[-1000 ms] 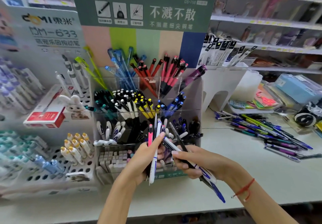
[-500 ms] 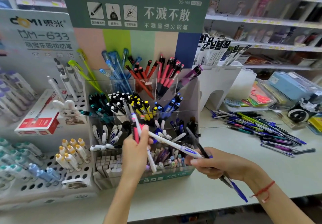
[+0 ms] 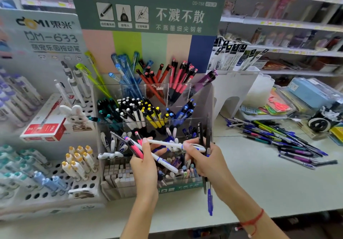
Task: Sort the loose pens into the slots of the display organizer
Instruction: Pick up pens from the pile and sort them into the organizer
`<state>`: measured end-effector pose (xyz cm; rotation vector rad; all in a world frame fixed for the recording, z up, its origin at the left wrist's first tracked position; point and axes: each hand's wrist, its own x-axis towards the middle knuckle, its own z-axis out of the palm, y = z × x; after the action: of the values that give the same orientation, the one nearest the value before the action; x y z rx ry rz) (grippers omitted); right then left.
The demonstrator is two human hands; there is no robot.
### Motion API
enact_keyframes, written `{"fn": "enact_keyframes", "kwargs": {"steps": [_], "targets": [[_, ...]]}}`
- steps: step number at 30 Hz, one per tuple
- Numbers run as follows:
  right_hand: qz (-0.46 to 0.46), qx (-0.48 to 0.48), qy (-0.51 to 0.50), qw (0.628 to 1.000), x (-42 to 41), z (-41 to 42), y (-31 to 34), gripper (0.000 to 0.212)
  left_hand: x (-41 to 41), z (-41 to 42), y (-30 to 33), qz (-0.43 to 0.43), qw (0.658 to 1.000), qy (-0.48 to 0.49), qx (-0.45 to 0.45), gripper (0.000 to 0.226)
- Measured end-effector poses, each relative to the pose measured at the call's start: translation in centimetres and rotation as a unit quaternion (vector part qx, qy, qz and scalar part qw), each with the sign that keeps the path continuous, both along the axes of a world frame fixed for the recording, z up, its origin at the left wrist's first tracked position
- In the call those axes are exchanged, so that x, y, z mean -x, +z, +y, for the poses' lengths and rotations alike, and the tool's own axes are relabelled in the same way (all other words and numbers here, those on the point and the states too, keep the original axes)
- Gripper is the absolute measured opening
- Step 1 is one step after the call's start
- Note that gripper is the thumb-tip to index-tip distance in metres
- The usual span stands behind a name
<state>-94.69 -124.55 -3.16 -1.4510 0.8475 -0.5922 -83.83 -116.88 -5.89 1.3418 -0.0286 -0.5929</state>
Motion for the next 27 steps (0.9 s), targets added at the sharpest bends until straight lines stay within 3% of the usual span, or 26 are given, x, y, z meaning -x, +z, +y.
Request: {"fn": "enact_keyframes", "kwargs": {"steps": [9, 14, 18, 21, 25, 27], "targets": [[0.038, 0.075, 0.033, 0.996, -0.2, 2.4, -1.7, 0.008, 0.7, 0.4, -0.6, 0.061, 0.996, -0.038, 0.051, 0.026], [-0.010, 0.040, 0.050, 0.998, 1.1, 3.2, -1.3, 0.019, 2.0, -0.2, -0.1, 0.028, 0.997, -0.011, 0.068, 0.026], [-0.052, 0.017, -0.004, 0.999, 1.3, 3.4, -1.5, 0.020, 3.0, -1.1, 0.3, 0.016, 0.998, -0.030, 0.060, 0.025], [-0.064, 0.060, -0.061, 0.994, 1.5, 3.6, -1.6, 0.012, 3.1, -1.5, 0.5, 0.007, 0.997, -0.060, 0.051, 0.026], [-0.072, 0.114, -0.103, 0.985, 1.6, 3.2, -1.3, 0.015, 2.6, -1.6, 0.3, -0.001, 0.994, -0.107, 0.015, 0.044], [-0.074, 0.130, -0.119, 0.982, 1.8, 2.2, -0.9, 0.015, 2.2, -1.5, 0.2, 0.000, 0.994, -0.104, 0.028, 0.036]]}}
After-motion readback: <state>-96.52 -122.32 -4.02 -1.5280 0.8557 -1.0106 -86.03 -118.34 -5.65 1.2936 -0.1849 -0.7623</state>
